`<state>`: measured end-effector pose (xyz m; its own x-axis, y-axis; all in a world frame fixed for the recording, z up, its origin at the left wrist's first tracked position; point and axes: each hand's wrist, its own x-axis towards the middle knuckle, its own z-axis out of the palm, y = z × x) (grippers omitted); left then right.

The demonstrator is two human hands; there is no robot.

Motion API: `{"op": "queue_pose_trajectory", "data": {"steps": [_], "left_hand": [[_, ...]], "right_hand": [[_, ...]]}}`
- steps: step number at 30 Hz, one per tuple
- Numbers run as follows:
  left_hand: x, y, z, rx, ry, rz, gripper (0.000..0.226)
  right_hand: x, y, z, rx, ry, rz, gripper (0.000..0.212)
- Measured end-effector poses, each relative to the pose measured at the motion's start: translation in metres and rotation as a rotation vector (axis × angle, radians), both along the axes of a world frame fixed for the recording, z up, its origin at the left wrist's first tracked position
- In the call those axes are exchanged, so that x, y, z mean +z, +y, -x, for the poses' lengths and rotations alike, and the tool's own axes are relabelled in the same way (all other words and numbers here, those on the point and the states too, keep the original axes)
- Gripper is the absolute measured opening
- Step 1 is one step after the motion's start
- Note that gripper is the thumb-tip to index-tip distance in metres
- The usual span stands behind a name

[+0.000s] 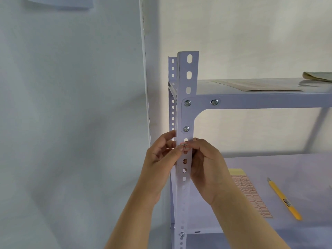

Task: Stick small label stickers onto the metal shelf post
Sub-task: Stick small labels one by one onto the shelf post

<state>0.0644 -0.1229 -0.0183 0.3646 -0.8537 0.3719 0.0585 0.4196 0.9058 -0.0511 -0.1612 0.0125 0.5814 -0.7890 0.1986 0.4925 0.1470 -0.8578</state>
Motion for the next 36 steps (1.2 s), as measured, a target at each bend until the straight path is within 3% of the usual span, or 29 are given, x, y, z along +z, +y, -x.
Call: {"op": "queue_pose_trajectory", "data": {"steps": [5, 17, 22, 36], "left_hand": [[0.000, 0.001, 0.001, -0.001, -0.005, 0.005, 0.041], [-0.001, 0.000, 0.001, 0.016, -0.008, -0.007, 0.043], [-0.002, -0.001, -0.001, 0.014, -0.022, -0.011, 0.043], [-0.003, -0.001, 0.001, 0.021, -0.010, -0.019, 0.044]], "right_hand": [[0.001, 0.000, 0.000, -0.006, 0.004, -0.016, 0.027], [-0.004, -0.010, -0.002, -0.002, 0.079, -0.082, 0.031], [-0.002, -0.007, 0.002, 0.041, 0.019, -0.051, 0.023], [-0.004, -0.008, -0.002, -0.009, 0.033, -0.060, 0.027]]}}
